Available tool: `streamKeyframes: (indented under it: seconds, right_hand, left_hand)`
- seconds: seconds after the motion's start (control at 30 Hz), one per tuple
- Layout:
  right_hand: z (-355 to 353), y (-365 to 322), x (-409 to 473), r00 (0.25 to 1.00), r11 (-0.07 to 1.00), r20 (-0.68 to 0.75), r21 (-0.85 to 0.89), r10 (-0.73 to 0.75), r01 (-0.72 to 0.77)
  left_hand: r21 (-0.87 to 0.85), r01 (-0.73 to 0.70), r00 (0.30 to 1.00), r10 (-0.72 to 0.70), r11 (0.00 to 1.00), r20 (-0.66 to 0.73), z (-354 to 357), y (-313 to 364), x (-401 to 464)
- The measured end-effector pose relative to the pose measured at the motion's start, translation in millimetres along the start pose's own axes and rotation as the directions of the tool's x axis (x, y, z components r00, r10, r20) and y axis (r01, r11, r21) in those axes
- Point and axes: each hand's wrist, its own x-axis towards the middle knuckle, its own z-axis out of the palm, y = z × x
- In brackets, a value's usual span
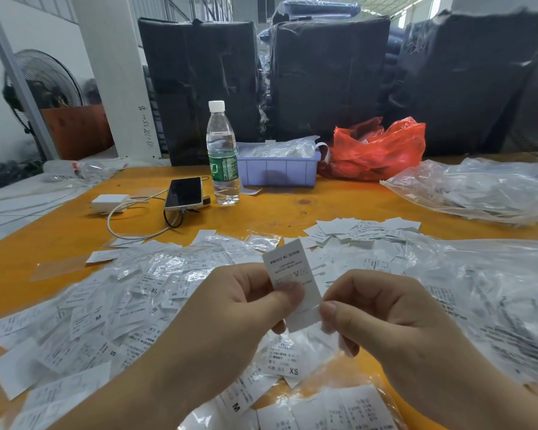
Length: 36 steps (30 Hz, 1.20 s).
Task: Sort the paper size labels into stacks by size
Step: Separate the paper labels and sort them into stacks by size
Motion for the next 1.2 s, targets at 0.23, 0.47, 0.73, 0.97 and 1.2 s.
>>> streamKeyframes:
  seconds: [0.23,0.47,0.73,0.97,1.2]
  right_hand:
    - [0,0,1,1.000,1.000,-0.002,-0.019,0.009,-0.009]
    - [0,-4,2,1.000,0.999,-0.013,-0.046,0.022,-0.023]
    - [0,-6,1,0.997,0.997,0.021,-0.015,0.075,-0.075]
    - [-1,-6,1,0.997,0.997,0.045,-0.028,0.068,-0.067]
    - [-1,-7,1,0.998,0.998,0.031,-0.022,0.053,-0.053]
  left_hand:
    - [-0.011,-0.003,1.000,0.003,1.000,0.003,0,0,1]
    - [-0.003,0.002,1.000,-0.002,1.000,0.023,-5,1,2]
    - [0.051,0.013,0.992,-0.019,0.999,0.123,-11,4,3]
    - [-0.014,0.101,0.979,-0.097,0.995,0.181,-11,4,4]
    - [-0.071,0.104,0.993,-0.099,0.992,0.069,-11,6,6]
